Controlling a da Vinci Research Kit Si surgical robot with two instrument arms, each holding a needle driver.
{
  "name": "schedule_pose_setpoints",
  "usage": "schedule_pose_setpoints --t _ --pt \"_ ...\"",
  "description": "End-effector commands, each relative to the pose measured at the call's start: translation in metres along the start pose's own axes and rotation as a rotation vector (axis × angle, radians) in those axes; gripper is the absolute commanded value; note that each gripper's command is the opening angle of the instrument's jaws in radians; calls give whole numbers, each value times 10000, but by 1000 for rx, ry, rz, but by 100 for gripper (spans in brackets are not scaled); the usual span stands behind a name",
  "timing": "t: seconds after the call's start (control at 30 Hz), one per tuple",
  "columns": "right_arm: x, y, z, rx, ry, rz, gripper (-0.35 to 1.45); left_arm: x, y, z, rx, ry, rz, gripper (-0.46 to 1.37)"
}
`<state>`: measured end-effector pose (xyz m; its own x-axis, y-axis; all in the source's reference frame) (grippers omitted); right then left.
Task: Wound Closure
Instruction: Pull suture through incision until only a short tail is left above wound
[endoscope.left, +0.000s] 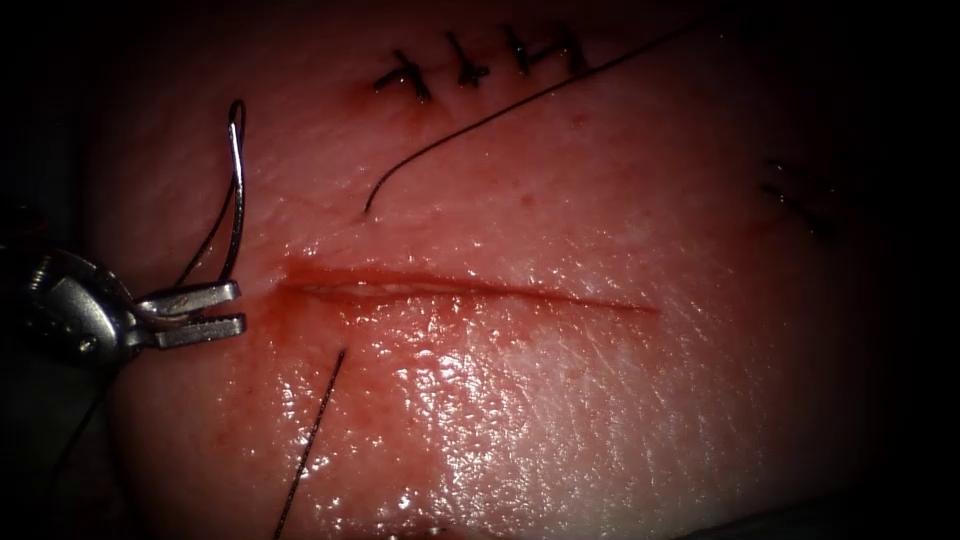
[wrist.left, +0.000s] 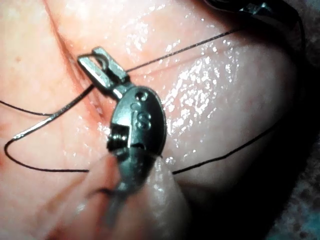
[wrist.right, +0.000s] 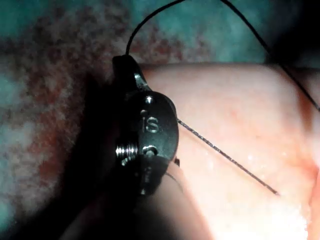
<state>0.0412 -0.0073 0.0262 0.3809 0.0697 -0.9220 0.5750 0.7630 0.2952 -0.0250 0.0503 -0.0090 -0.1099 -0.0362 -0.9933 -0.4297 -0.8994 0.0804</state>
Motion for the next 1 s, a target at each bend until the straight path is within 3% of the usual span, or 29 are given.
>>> schedule_pose_setpoints --t 0.03,0.1,0.17,0.23,0.3,0.43,0.73,1.0 --pt "0 1 0 5 3 -10 -35 0 0 0 -8 0 1 -35" --pt "1 6 -2 7 2 -20 -35 0 0 -1 -8 1 0 -35" --pt "0 12 -10 -47 -9 -22 70 0 0 -1 -8 0 0 -35" --pt "-1 15 -20 -107 -8 -7 106 0 0 -1 -8 0 0 -35" --pt "0 17 -31 -139 16 9 106 0 0 -1 -8 0 0 -35" --pt "6 18 -72 -268 72 1 129 0 0 -2 -8 -1 0 -35" --pt "21 -2 -162 -425 130 -26 138 -1 -1 -1 -1 4 -1 -35" --pt "29 -32 -211 -431 181 -12 137 -1 -3 0 0 3 3 -35"
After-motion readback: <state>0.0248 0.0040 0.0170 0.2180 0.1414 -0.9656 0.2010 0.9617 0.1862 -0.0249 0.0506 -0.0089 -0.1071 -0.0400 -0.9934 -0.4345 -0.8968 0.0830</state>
